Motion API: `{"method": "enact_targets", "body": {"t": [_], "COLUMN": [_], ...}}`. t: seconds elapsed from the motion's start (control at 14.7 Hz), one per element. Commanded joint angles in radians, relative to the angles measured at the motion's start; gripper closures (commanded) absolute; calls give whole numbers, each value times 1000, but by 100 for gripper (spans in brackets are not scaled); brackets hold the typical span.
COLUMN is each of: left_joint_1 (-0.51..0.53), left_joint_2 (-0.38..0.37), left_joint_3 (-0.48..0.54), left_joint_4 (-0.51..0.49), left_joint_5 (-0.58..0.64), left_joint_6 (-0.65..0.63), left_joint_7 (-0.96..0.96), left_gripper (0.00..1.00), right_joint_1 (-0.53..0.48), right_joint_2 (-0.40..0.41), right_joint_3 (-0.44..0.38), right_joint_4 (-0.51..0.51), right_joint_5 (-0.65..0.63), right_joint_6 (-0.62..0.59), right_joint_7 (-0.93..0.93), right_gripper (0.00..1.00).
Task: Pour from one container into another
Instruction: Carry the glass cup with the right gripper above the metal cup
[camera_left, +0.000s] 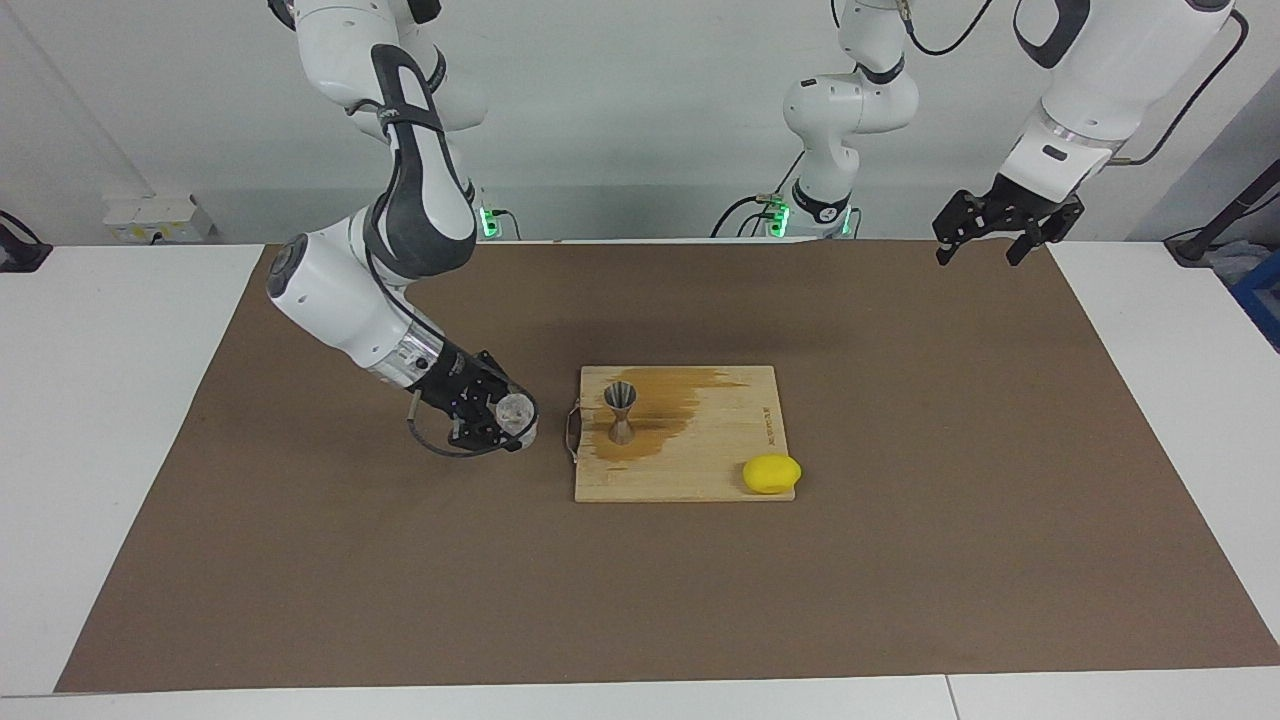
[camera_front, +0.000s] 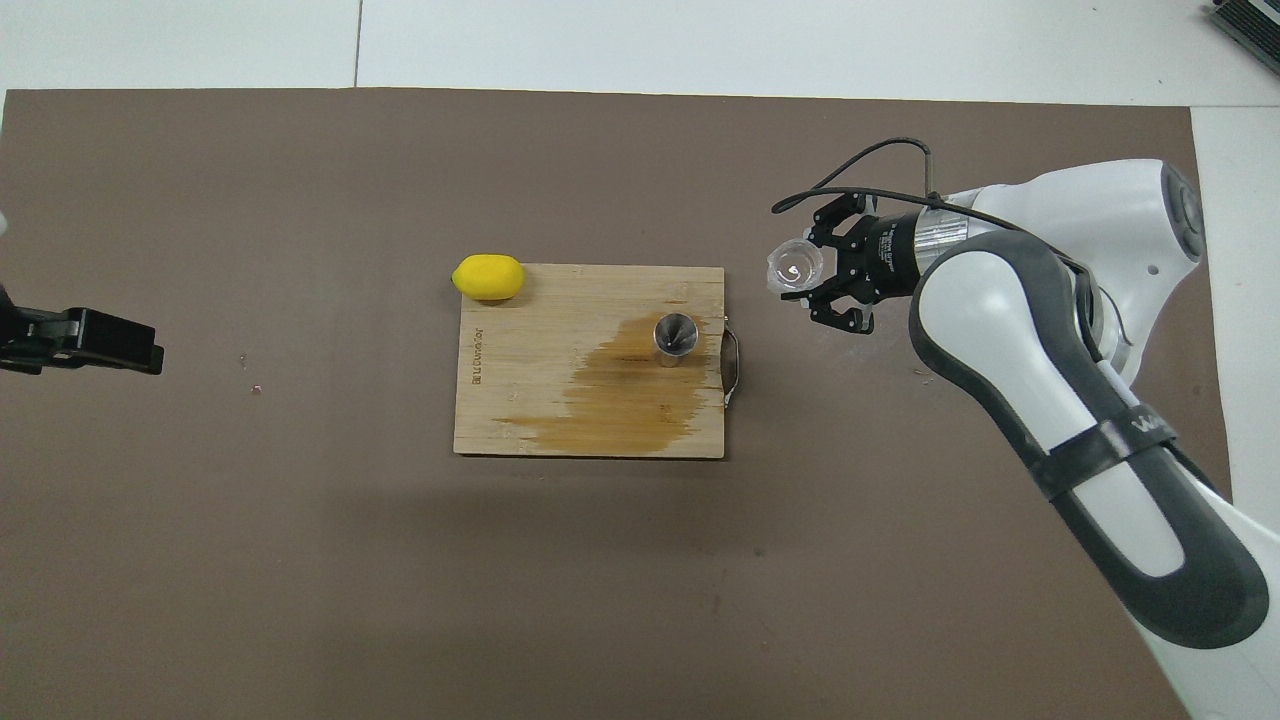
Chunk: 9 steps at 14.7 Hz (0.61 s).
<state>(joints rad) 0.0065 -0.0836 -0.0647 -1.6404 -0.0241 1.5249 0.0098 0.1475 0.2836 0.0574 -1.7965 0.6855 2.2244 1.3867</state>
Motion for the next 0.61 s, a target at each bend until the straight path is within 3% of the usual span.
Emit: {"method": "enact_targets", "body": {"t": [0.0,0.54], "left_joint_1": [9,21], "left_joint_2": [-10,-21], "left_joint_3": [-10,-6], "left_joint_4": [13,-9], "left_joint_5": [20,-12], "left_joint_6": [-37,-8], "left_joint_7": [1,-8], "left_gripper": [0,0], "right_joint_1": [32,96], "right_joint_2": [11,11], "right_joint_3": [-1,-1], "right_joint_4": [35,43], "right_joint_5": [-24,-175], "right_joint_6": [8,-14], "right_joint_7": [28,60], "right_gripper": [100,100]}}
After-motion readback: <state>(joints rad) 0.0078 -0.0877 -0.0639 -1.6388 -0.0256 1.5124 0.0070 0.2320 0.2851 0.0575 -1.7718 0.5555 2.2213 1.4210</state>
